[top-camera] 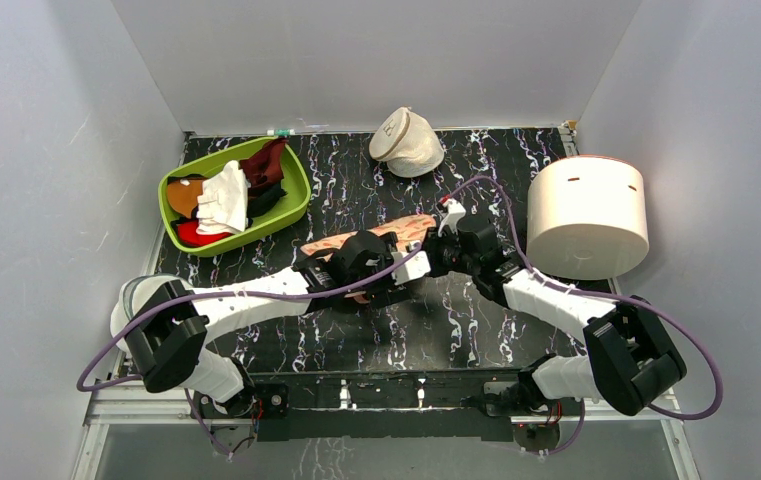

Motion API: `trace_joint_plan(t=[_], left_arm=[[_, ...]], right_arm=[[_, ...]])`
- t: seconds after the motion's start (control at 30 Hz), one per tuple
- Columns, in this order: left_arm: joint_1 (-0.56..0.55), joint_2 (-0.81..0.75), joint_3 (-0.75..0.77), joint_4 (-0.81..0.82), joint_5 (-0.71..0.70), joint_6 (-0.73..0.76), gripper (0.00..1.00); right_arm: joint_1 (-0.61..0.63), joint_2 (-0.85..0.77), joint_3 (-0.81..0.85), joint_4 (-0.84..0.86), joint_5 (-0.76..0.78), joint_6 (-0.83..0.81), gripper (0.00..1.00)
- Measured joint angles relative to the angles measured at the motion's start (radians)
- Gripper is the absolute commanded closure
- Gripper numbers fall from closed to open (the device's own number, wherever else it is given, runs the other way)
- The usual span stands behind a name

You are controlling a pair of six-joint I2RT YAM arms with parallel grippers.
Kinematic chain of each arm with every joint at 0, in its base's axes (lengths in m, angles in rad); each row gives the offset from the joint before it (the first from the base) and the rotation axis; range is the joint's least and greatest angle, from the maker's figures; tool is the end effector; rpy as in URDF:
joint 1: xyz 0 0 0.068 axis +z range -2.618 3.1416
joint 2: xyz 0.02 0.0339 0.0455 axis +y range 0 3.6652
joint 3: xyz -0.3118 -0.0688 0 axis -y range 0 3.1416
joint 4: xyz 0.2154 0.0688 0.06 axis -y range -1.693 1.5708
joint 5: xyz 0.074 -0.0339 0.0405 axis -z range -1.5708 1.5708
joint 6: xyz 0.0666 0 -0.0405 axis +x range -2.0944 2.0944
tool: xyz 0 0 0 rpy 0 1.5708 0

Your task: Unzip the laundry bag and remove the bra

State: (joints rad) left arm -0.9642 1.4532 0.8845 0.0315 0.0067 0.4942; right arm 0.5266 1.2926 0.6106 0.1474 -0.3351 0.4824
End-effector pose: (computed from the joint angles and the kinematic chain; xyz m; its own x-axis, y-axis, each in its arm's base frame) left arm 0.1809 -0.2615 0.2858 0.1344 0.6383 -0.7580 0.8645 0.2983 0.4045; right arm 0.2114 0.1482 0.2544 -0.7239 0.0859 -0.6845 -0.4329 0.7161 0.5476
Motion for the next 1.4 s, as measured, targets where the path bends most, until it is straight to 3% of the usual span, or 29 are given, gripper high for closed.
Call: trace_joint_plan(t=[0.23, 0.4, 0.9, 1.17, 1.4], left_arm=[[0.000, 0.000, 0.000, 0.047, -0.060, -0.035, 0.22], [0.002, 0.024, 0.001, 0.058, -0.104, -0.048, 0.45], [0.011, 0.072, 0.004, 0.063, -0.131, -0.023, 1.00], [0.011, 0.005, -0.029, 0.104, -0.160, 0.025, 1.00], [0.011, -0.121, -0.092, 0.145, -0.187, 0.068, 1.00]], right_arm=[[0.064, 0.000, 0.000, 0.014, 0.015, 0.037, 1.00], [0.082, 0.000, 0.000, 0.014, 0.023, 0.047, 1.00], [0.089, -0.032, 0.002, -0.020, 0.051, 0.041, 1.00], [0.065, -0.101, 0.023, -0.102, 0.095, -0.021, 1.00], [-0.041, -0.124, 0.063, -0.165, 0.008, -0.103, 1.00]])
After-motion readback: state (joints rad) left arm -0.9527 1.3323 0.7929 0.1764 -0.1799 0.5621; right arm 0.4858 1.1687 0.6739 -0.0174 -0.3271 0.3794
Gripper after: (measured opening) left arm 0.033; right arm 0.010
